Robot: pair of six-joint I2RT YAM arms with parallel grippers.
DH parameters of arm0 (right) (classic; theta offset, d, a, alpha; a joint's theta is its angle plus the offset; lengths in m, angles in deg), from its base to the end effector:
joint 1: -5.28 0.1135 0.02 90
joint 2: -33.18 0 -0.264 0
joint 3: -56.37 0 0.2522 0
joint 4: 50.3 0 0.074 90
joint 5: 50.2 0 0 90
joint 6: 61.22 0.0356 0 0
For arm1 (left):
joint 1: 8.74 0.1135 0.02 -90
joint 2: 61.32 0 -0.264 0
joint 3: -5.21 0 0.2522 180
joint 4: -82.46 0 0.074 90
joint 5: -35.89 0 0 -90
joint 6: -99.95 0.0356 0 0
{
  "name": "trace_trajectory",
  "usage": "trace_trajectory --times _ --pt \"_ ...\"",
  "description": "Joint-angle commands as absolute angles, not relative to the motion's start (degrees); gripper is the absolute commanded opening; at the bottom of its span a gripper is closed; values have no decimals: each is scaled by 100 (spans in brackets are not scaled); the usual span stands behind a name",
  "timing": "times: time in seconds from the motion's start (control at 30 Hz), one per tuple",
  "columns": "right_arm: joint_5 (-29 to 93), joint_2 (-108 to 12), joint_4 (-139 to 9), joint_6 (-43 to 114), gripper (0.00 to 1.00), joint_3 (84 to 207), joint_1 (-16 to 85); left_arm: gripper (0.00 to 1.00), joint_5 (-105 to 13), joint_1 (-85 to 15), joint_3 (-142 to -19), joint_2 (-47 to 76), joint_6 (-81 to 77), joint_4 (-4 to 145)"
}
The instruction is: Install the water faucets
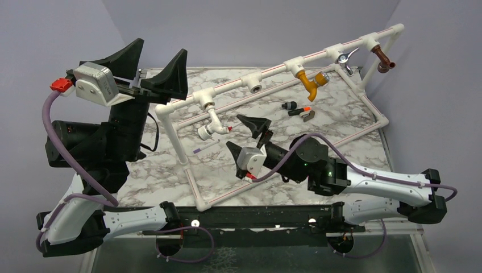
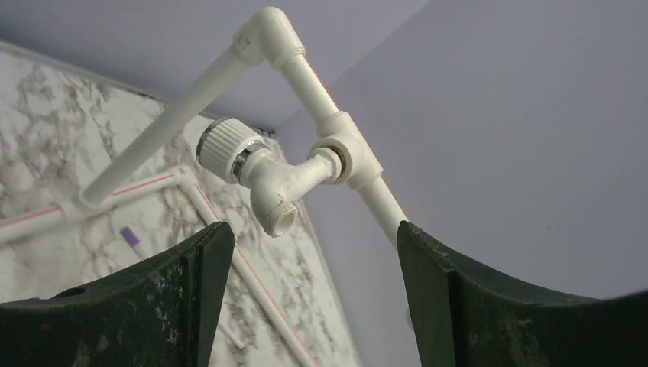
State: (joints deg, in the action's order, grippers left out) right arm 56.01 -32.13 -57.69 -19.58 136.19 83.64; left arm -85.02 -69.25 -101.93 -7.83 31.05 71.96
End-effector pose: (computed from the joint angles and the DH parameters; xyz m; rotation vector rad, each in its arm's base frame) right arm 0.0624 0.2539 0.4300 -1.1803 0.8514 0.2236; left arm 0.0596 -0.0682 0.6003 0.1367 0.9413 -0.4153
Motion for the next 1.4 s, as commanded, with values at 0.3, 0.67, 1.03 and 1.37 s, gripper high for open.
trace_trajectory --times 0.3,0.67,1.03,1.37 --pt "5832 -3926 -6249 -6760 82 13927 8411 99 -8659 -6988 -10300 -944 3262 7249" --pt "6229 -4528 -5209 -8021 80 13672 8420 99 -8680 -7096 -10316 -871 3279 7230" --pt "6579 -4717 -4792 -8258 65 13475 8420 99 -8739 -7148 -10323 -792 3324 7223" --pt "6760 -4961 -4529 -8071 49 13665 8420 99 -8770 -7188 -10334 -740 3351 7227"
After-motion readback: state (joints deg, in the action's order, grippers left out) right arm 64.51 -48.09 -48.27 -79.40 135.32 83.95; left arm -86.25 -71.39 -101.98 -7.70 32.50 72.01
